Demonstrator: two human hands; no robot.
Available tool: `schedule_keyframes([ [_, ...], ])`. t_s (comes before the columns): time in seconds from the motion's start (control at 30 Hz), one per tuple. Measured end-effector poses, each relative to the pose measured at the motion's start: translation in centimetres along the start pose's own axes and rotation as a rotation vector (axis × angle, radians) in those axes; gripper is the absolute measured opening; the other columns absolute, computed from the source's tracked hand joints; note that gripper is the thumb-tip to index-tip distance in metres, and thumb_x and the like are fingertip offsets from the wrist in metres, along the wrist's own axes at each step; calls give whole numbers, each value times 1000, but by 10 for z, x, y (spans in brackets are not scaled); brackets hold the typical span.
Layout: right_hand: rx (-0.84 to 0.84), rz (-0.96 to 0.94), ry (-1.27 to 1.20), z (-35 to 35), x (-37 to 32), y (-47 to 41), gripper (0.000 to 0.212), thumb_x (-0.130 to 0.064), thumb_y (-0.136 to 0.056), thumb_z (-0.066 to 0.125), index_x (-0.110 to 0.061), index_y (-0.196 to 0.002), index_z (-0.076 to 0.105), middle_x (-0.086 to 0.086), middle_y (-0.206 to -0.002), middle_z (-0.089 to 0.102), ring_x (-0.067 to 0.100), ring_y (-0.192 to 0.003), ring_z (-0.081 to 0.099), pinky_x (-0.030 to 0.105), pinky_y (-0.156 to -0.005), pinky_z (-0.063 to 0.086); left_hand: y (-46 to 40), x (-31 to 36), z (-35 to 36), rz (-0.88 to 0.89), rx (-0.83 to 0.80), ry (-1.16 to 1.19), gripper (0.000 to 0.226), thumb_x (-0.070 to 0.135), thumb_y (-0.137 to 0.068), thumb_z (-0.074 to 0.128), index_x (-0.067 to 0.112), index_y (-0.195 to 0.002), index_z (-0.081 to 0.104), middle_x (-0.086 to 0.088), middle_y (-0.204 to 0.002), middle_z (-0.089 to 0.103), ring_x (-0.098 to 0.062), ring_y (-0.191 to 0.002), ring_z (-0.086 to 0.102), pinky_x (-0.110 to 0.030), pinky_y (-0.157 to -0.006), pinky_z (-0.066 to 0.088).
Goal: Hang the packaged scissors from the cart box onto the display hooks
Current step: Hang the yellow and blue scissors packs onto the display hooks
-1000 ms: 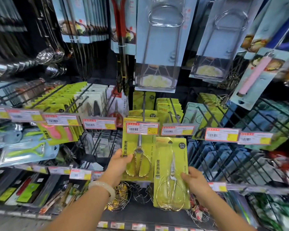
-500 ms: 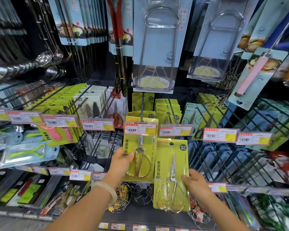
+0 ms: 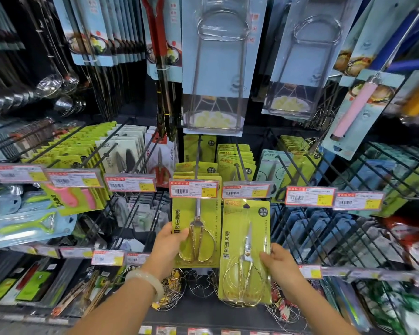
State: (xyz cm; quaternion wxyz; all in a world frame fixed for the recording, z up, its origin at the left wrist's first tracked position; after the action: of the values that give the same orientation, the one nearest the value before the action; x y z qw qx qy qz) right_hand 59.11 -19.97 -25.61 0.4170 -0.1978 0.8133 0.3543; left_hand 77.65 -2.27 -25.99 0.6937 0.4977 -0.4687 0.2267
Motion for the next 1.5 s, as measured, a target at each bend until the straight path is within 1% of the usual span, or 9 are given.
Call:
schedule_keyframes([
  [0.17, -15, 0, -12, 4, -2, -8, 9, -17, -94, 50, -11, -100, 54, 10, -108, 63, 27, -104, 58, 48, -99, 44, -4, 1, -5, 5, 11, -37, 17, 12, -95, 53, 16, -110, 59, -3, -112, 64, -22, -103, 56, -47, -99, 38],
  [0.33, -14, 0, -6, 7, -4, -13, 16, -17, -94, 50, -6, -105, 54, 22, -107, 62, 37, -103, 59, 49, -95, 47, -11, 18, 4, 22, 3, -61, 48, 12, -97, 51, 10, -142, 35, -2, -139, 44, -29, -135, 36, -46, -112, 26],
  [0.6, -76, -72, -38, 23, -23, -11, 10, -12, -96, 46, -13, -101, 55, 1, -78, 53, 14, -73, 50, 25, -69, 43, -35, 19, -2, 30, 18, -186, 40, 19, -97, 50, 10, -135, 42, -9, -130, 57, -28, -113, 56, -47, -104, 42],
  [0.77, -86, -83, -9, 38, -24, -17, 16, -12, -95, 47, -1, -104, 53, 9, -81, 50, 18, -71, 45, 28, -65, 38, -29, 8, -11, -48, 142, -278, 67, 35, -97, 47, 8, -149, 16, -14, -149, 34, -33, -133, 38, -45, -108, 32],
  [0.9, -116, -77, -31, 53, -27, -20, 14, -13, -94, 48, -1, -99, 54, 10, -83, 50, 18, -73, 45, 30, -66, 37, -4, -20, 0, -178, -151, -59, 57, 46, -92, 50, 8, -135, 48, -13, -109, 64, -25, -90, 60, -37, -80, 49],
  [1.0, -134, -96, -72, 65, -32, -18, 11, -11, -94, 48, -15, -88, 56, 9, -85, 56, 19, -72, 47, 29, -64, 39, 12, -37, 11, -195, -320, 11, 41, 26, -90, 60, 7, -126, 54, -13, -118, 67, -29, -106, 64, -44, -86, 54],
  [1.17, -272, -54, -174, 87, -33, -11, 6, -21, -95, 52, -20, -98, 58, 10, -110, 63, 25, -96, 61, 45, -89, 49, 26, -46, -2, -160, -211, 73, 29, 10, -95, 52, 4, -123, 56, -15, -112, 69, -32, -103, 66, -49, -89, 52],
  [1.27, -418, 24, -258, 94, -22, -5, 29, -32, -90, 59, -19, -115, 53, 3, -119, 60, 23, -108, 59, 46, -96, 47, 30, -47, -19, -183, -94, 176, 29, 11, -95, 53, 3, -123, 55, -18, -113, 68, -32, -96, 67, -46, -77, 57],
  [1.5, -679, -99, -18, 109, -11, 23, 62, 11, -75, 69, -27, -115, 41, 7, -100, 65, 10, -71, 67, 15, -55, 48, 33, -51, -43, -210, 118, 294, 31, 14, -97, 50, 1, -125, 53, -21, -111, 67, -31, -84, 69, -41, -63, 58],
])
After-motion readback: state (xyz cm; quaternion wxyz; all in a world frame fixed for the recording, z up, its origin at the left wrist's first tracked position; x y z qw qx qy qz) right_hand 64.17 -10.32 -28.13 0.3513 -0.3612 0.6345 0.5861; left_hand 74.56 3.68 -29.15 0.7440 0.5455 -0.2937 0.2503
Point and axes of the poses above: each hand's wrist, its own y-axis away from the middle knuckle, its own z-axis out of the palm, x = y × z, the point moved 5 cm from there along -y, towards the middle knuckle
